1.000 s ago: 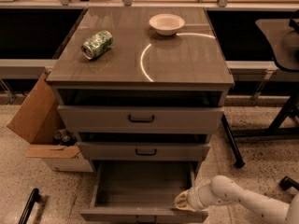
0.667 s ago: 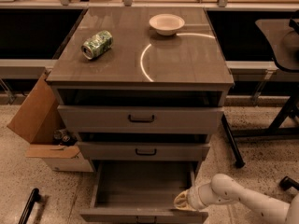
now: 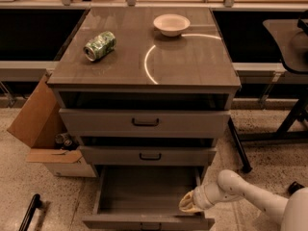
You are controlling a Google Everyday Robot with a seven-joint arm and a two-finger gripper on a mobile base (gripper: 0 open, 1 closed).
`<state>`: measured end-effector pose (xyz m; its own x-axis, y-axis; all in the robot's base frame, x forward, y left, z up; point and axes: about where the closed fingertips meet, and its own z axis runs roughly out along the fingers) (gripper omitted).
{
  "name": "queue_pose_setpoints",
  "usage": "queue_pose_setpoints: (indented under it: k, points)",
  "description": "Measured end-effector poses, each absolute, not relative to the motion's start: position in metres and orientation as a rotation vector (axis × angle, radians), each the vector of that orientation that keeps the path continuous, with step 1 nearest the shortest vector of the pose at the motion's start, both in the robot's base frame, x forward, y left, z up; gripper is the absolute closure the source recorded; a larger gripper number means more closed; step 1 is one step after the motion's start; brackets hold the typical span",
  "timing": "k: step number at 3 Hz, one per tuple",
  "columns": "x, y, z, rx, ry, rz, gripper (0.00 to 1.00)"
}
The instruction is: Open bottom drawer
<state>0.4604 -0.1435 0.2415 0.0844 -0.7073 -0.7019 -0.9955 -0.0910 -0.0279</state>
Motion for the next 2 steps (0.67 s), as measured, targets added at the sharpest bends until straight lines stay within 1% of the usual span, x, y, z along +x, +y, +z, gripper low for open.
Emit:
queue_pose_setpoints:
  k: [1,2]
  points:
    - [0.468,-0.151,0.251,-1.868,1.674,0.773,0.11]
    - [0.473,-0.161,0.259,-1.872,1.696,0.780,0.00]
